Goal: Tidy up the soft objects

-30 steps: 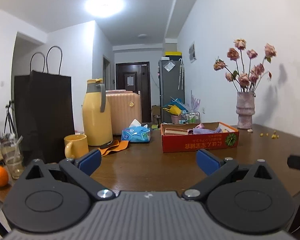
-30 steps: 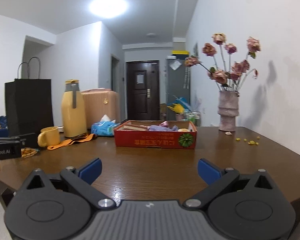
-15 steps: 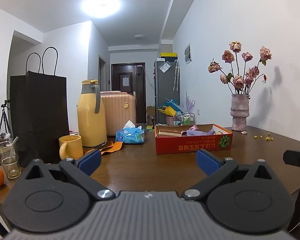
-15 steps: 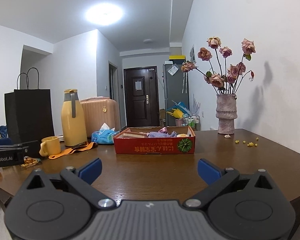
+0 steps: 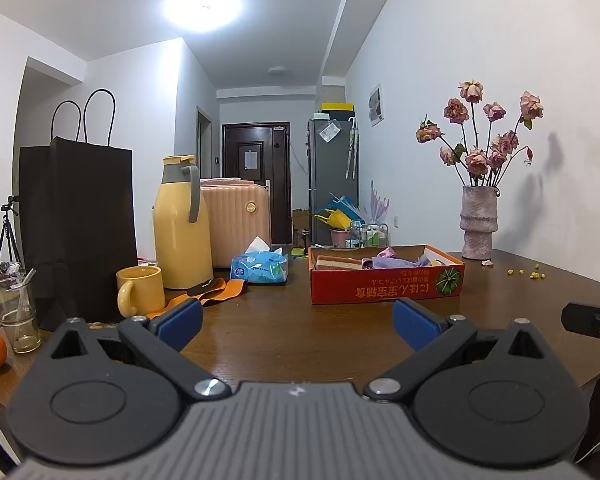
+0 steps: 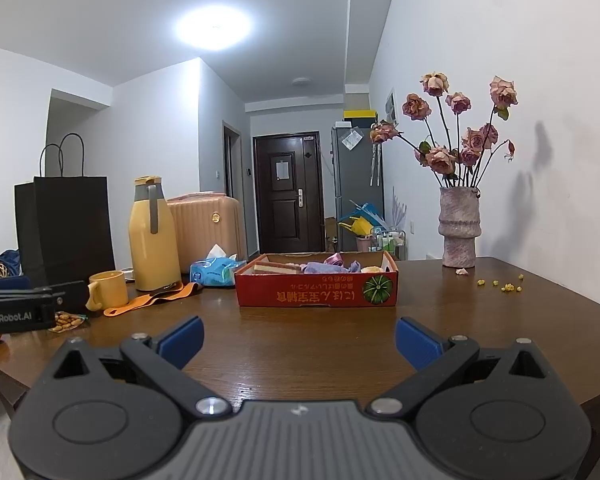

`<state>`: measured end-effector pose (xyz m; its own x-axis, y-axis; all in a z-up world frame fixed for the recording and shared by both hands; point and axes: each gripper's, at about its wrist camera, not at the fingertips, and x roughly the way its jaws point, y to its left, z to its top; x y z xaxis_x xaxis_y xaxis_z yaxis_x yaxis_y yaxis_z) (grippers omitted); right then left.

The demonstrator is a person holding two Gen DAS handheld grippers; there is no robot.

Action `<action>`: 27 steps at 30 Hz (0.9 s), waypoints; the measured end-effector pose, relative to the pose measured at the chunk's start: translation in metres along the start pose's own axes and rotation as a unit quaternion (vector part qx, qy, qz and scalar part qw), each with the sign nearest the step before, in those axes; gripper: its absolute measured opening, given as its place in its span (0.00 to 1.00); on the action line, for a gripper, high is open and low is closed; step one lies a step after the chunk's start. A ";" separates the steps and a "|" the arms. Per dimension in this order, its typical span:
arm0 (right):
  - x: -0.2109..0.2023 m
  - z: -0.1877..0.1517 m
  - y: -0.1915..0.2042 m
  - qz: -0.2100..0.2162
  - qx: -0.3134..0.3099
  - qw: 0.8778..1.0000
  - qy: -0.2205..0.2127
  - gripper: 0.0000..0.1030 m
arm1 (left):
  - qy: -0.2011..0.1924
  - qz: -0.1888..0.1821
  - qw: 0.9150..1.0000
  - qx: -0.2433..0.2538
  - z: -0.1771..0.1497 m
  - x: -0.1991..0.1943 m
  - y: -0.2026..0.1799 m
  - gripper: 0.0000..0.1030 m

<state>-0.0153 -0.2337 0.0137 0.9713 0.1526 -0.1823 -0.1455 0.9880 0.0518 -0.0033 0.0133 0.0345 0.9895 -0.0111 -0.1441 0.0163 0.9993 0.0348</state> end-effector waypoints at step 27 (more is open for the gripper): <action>0.001 -0.001 -0.003 0.006 0.005 1.000 0.002 0.99 | 0.005 -0.005 1.000 0.003 -0.001 0.002 0.001 1.00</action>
<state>-0.0136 -0.2368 0.0126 0.9689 0.1636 -0.1857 -0.1544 0.9860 0.0631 -0.0012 0.0142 0.0337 0.9879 -0.0204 -0.1536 0.0268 0.9988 0.0399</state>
